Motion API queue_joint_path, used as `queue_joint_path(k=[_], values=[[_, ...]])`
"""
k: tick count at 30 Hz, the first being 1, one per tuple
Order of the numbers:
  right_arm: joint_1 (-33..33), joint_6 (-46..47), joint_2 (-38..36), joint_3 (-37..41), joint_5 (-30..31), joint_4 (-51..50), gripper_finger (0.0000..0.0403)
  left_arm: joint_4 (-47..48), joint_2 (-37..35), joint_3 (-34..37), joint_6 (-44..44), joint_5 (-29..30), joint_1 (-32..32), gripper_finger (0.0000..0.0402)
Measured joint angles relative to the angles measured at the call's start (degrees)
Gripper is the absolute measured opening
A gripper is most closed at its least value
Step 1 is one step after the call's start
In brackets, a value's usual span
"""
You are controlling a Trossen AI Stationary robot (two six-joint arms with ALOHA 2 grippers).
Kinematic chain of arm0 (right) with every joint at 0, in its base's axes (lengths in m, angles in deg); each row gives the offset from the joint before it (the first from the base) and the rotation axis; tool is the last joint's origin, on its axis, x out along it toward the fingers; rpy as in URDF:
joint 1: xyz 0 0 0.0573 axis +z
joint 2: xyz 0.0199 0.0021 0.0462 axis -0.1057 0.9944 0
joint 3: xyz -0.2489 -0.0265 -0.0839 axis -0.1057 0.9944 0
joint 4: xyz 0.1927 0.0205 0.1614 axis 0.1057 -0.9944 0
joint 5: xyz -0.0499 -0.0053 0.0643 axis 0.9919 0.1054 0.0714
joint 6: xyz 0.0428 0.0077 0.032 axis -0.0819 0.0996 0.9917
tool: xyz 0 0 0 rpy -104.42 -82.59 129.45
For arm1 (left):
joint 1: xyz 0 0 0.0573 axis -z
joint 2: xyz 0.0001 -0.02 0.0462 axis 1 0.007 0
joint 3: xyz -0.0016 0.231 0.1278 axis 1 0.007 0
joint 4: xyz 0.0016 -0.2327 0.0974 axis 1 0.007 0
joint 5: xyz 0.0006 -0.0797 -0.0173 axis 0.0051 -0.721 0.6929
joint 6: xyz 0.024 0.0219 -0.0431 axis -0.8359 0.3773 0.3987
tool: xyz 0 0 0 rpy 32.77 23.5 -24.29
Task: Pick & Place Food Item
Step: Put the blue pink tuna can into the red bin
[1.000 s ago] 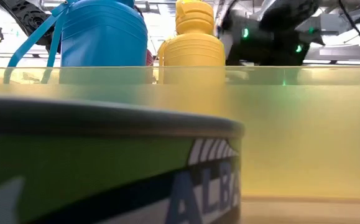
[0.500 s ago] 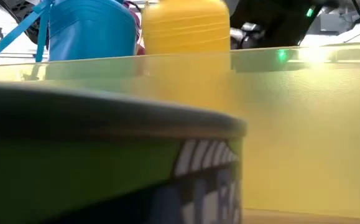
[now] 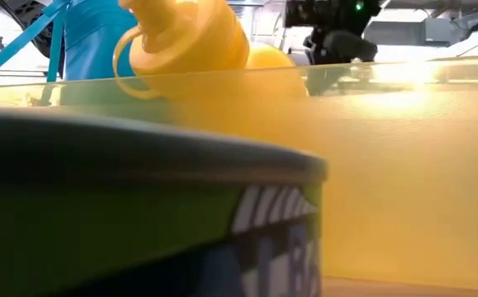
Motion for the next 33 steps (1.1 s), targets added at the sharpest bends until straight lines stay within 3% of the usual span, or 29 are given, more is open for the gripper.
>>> queue_joint_path(k=[3, 6, 9, 14, 19, 23, 28, 33], values=[[-1.8, -3.4, -2.2, 0.0, -4.1, 4.4, 0.0017, 0.2, 0.0, 0.0, 0.2, -2.7, 0.7, 0.0190], [-4.1, -4.9, -2.9, -0.1, -10.7, 7.7, 0.0058, 0.4, 0.0, 0.0, -0.1, -5.9, 2.1, 0.0188], [-6.9, -5.3, -2.5, 0.0, -19.3, 10.0, 0.0125, 0.7, 0.0, 0.0, 0.3, -6.4, 3.7, 0.0192], [-9.8, -10.6, 1.3, 0.2, -21.9, 14.9, 0.0259, 1.0, 0.0, 0.0, 0.4, -4.0, 4.5, 0.0224], [-12.8, -14.5, 7.3, -0.9, -27.3, 17.4, 0.0344, 1.8, 0.0, 0.0, 0.3, -3.5, 4.5, 0.0252], [-15.1, -17.1, 12.1, -5.0, -29.6, 16.6, 0.0374, 2.0, 0.0, 0.0, 0.0, -3.5, 4.5, 0.0257], [-16.6, -21.7, 16.7, -11.9, -29.8, 13.8, 0.0382, 1.9, 0.0, 0.0, -0.1, -3.4, 4.5, 0.0253], [-18.8, -24.8, 21.5, -14.3, -33.5, 11.9, 0.0382, 3.3, 0.0, 0.0, -1.7, 1.5, 4.2, 0.0250]])
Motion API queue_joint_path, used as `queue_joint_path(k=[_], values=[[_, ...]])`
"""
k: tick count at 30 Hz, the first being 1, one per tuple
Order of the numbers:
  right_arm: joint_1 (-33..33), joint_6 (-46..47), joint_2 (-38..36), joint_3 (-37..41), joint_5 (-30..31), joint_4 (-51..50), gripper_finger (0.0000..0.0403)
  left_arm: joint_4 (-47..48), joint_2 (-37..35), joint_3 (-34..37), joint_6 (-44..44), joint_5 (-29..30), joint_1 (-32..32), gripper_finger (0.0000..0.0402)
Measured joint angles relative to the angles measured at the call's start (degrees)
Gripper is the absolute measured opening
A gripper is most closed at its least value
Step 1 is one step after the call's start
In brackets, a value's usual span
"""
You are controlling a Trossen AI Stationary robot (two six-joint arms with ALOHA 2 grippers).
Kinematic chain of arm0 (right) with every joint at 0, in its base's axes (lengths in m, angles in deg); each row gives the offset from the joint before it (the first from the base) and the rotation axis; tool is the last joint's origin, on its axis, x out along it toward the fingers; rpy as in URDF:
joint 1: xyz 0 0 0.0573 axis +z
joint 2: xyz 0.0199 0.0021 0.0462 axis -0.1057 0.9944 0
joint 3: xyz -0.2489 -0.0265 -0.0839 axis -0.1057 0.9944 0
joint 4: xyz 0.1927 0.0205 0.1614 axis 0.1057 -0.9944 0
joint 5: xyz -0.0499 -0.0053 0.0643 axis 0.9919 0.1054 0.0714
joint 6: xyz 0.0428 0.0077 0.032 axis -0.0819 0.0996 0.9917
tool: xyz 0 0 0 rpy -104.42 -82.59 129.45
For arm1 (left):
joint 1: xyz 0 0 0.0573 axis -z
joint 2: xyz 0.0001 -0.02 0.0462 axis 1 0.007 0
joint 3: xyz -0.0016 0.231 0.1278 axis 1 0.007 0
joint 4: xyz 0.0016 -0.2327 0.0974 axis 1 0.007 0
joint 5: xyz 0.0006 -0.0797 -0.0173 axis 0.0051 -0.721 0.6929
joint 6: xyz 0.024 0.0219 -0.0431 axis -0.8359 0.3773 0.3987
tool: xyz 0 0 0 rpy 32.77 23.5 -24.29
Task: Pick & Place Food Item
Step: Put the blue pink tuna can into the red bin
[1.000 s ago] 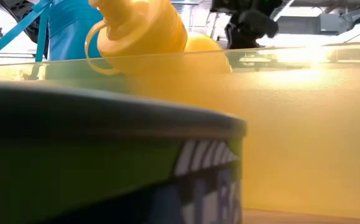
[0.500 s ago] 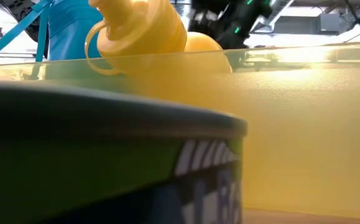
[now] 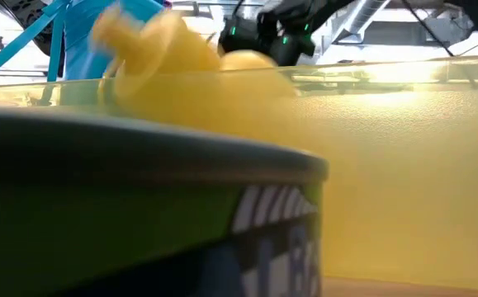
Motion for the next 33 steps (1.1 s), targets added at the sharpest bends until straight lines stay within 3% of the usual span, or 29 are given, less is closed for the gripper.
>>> queue_joint_path(k=[4, 7, 10, 13, 14, 20, 27, 33], values=[[-1.1, -1.2, 2.4, -0.3, -0.1, 1.0, 0.0377, 0.5, 0.0, 0.0, -0.3, 5.4, -0.3, 0.0249], [-1.4, -1.2, 3.3, -0.3, 0.0, 1.8, 0.0350, 0.9, -0.6, 0.0, -1.5, 7.8, -0.4, 0.0244], [-1.3, -1.8, 3.1, -0.4, 0.0, 3.2, 0.0287, 1.2, -2.5, 0.0, -2.3, 9.7, -0.7, 0.0236], [-1.3, -2.5, 2.6, -0.3, 0.1, 2.9, 0.0190, 1.2, -6.2, 0.0, -2.3, 10.7, -1.0, 0.0227], [-1.3, -3.0, 2.5, -0.3, 0.1, 2.9, 0.0179, 1.3, -7.7, 0.0, -2.2, 10.8, -1.0, 0.0224], [-2.1, -3.7, 1.3, -0.4, 2.4, 3.3, 0.0183, 1.1, -16.7, 0.2, -1.9, 11.0, -0.9, 0.0206], [-5.9, -6.0, 0.5, -9.0, 4.5, 5.9, 0.0183, -3.0, -24.5, 5.5, -1.8, 11.0, -1.0, 0.0189], [-10.2, -6.3, 2.8, -18.8, -5.2, 12.0, 0.0183, -7.1, -29.0, 8.2, -1.8, 11.5, -1.0, 0.0175]])
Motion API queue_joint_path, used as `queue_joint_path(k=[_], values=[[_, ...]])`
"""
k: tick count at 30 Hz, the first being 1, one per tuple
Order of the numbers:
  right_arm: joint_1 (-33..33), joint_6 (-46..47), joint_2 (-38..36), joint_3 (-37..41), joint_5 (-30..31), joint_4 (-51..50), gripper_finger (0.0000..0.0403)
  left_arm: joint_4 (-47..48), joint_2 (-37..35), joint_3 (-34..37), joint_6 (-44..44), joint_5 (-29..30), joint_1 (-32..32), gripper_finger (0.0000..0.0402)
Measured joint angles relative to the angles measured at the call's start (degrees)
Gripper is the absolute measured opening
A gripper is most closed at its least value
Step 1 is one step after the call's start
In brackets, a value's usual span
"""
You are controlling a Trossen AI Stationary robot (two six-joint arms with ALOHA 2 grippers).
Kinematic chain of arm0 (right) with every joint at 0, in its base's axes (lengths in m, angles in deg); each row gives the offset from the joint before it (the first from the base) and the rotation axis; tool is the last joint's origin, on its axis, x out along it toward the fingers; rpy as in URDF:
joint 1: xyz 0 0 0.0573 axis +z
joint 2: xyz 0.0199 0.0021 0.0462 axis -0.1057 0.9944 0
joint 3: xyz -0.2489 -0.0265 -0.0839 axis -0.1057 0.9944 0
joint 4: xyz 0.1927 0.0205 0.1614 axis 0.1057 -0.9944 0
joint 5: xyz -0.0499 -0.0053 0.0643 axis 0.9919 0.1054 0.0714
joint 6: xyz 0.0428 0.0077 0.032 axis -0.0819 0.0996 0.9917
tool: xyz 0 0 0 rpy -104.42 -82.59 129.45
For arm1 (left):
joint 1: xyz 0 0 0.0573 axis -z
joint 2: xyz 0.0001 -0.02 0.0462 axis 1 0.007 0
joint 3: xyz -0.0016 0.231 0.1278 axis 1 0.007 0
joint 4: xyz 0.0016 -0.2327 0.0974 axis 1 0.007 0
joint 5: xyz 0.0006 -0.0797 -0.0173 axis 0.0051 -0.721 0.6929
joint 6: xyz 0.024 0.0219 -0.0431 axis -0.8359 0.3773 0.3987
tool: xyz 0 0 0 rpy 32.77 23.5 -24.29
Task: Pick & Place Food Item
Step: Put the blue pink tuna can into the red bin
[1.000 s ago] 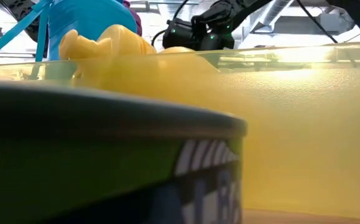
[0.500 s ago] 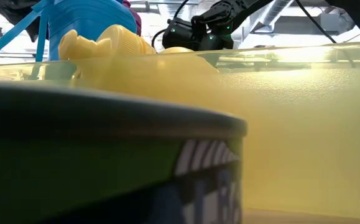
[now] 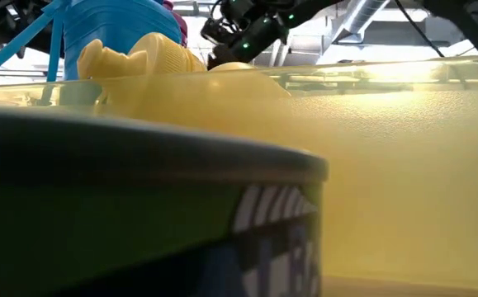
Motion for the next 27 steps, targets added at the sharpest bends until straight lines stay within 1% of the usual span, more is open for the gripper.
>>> queue_joint_path(k=[2, 4, 8, 11, 12, 13, 15, 17, 19, 24, 27], values=[[-1.1, 2.0, 2.6, -3.7, -4.3, 0.4, 0.0183, -0.1, -1.3, 0.0, -0.1, 1.1, 0.0, 0.0171], [-2.0, 3.9, 5.9, -7.7, -7.0, -0.1, 0.0183, -0.2, -2.5, 0.0, -0.3, 2.0, 0.0, 0.0167], [-2.5, 5.8, 13.3, -18.4, -8.2, -3.0, 0.0183, -0.4, -4.4, 0.0, -1.2, 2.3, 0.0, 0.0160], [-2.3, 6.1, 19.2, -27.9, -8.5, -8.2, 0.0183, -0.1, -5.2, 0.0, -1.3, 2.3, 0.0, 0.0156], [-2.3, 6.5, 19.6, -27.4, -8.9, -6.1, 0.0183, 0.1, -5.5, 0.0, -1.3, 2.3, 0.0, 0.0155], [-2.3, 7.1, 19.3, -24.9, -9.4, -3.0, 0.0183, 0.0, -5.5, 0.0, -1.3, 2.4, 0.0, 0.0154], [-2.6, 8.4, 19.5, -23.5, -11.4, -3.0, 0.0183, 0.1, -5.6, 0.0, -1.3, 2.6, 0.0, 0.0153], [-2.8, 9.1, 20.1, -23.8, -11.3, -2.4, 0.0183, 0.2, -5.6, 0.0, -1.3, 2.6, 0.0, 0.0152], [-3.1, 9.7, 20.1, -24.0, -11.6, -4.2, 0.0183, 0.4, -5.6, 0.0, -1.3, 2.5, 0.0, 0.0152], [-2.9, 9.8, 20.1, -24.2, -11.5, -1.9, 0.0183, 0.4, -5.6, 0.0, -1.3, 2.5, 0.0, 0.0150], [-2.2, 10.8, 21.4, -24.4, -11.9, 0.2, 0.0183, 0.5, -5.6, 0.0, -1.3, 2.5, 0.0, 0.0148]])
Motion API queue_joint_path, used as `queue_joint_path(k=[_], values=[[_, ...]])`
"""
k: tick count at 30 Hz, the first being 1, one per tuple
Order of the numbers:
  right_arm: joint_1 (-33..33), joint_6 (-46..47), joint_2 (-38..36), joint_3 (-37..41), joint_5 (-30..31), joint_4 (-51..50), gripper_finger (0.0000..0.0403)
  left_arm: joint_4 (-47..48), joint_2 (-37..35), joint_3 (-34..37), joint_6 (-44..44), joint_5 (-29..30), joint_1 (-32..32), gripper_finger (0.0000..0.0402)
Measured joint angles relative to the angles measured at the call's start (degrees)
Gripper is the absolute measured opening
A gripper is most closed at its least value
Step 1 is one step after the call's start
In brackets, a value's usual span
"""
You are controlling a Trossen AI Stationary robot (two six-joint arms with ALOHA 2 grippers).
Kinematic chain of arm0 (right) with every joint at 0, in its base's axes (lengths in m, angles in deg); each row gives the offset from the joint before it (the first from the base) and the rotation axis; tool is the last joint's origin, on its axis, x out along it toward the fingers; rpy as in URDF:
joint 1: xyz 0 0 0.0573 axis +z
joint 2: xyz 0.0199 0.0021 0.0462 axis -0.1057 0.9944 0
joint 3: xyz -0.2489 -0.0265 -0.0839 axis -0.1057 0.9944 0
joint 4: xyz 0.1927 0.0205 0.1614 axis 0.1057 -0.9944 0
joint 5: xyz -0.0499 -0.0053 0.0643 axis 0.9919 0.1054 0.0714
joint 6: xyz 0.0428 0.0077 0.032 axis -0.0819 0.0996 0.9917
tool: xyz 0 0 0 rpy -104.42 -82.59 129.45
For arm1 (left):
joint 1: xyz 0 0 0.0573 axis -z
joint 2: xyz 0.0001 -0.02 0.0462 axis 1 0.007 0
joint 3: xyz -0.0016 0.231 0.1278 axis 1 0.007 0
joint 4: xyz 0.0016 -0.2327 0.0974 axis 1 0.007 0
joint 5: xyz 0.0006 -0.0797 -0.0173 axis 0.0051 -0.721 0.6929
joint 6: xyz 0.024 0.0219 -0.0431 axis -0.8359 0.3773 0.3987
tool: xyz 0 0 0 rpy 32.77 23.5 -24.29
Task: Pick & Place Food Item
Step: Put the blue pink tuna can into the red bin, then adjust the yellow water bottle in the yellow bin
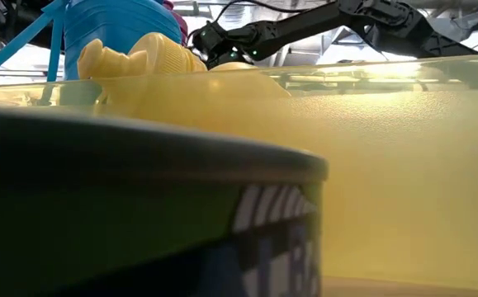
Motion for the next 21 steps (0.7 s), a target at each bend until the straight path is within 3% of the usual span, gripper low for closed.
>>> queue_joint_path(k=[7, 12, 15, 21], values=[[0.8, 0.6, 0.3, 0.1, 0.6, 0.4, 0.0184, 0.2, 0.0, 0.0, 0.0, 0.0, 0.0, 0.0150], [0.6, 1.9, 0.2, 0.1, 0.6, 1.1, 0.0296, 0.4, 0.0, 0.0, 0.0, 0.8, 0.0, 0.0150], [0.6, 2.0, 0.2, 0.1, 1.7, 1.2, 0.0342, 0.4, 0.0, 0.0, 0.0, 0.8, 0.0, 0.0149], [1.5, 2.0, -0.5, 0.2, 2.1, -0.1, 0.0348, 0.4, 0.0, 0.0, 0.0, 1.0, 0.0, 0.0149]])
